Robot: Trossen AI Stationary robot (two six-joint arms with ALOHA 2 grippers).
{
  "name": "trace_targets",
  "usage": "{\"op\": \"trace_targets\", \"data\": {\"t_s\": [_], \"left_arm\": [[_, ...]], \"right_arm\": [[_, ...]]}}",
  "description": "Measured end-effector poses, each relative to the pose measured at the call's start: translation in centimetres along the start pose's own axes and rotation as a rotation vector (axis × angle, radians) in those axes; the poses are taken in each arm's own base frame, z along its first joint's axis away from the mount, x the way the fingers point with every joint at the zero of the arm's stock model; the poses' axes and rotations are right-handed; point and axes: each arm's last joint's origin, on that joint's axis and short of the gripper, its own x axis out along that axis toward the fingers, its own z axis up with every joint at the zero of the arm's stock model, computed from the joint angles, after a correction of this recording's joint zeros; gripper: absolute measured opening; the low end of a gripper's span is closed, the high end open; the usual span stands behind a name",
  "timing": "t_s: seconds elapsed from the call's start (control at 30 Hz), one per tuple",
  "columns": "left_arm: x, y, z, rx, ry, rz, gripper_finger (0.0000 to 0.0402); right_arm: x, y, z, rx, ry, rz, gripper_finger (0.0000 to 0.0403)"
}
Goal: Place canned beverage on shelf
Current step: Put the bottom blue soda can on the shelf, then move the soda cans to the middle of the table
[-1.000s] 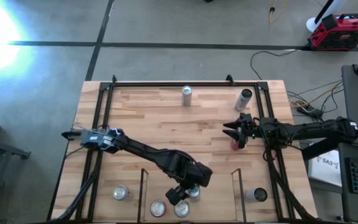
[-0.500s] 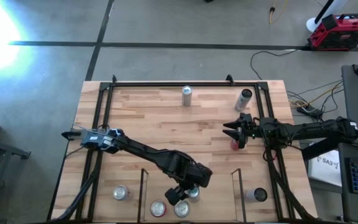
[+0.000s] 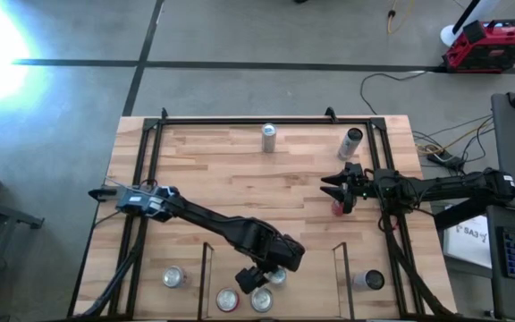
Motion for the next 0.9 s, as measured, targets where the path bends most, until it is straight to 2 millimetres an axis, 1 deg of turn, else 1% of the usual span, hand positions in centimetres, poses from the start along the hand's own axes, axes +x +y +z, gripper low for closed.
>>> {"op": "trace_targets", "data": {"t_s": [0.17,0.63,0.77,0.9], "left_arm": [[-0.5,0.1,-0.2,0.005,0.010,-0.020,0.0258],[-0.8,0.3,0.0,0.003,-0.009,-0.006,0.0262],[-1.2,0.4,0.3,-0.005,-0.037,0.006,0.0274],[-2.0,0.4,0.9,-0.001,-0.083,0.000,0.0299]], "right_arm": [[0.0,0.0,0.0,0.000,0.000,0.000,0.0183],[0.0,0.0,0.0,0.000,0.000,0.000,0.0183],[0.0,0.0,0.0,0.000,0.000,0.000,0.0183],[0.0,0.0,0.0,0.000,0.000,0.000,0.0183]]}}
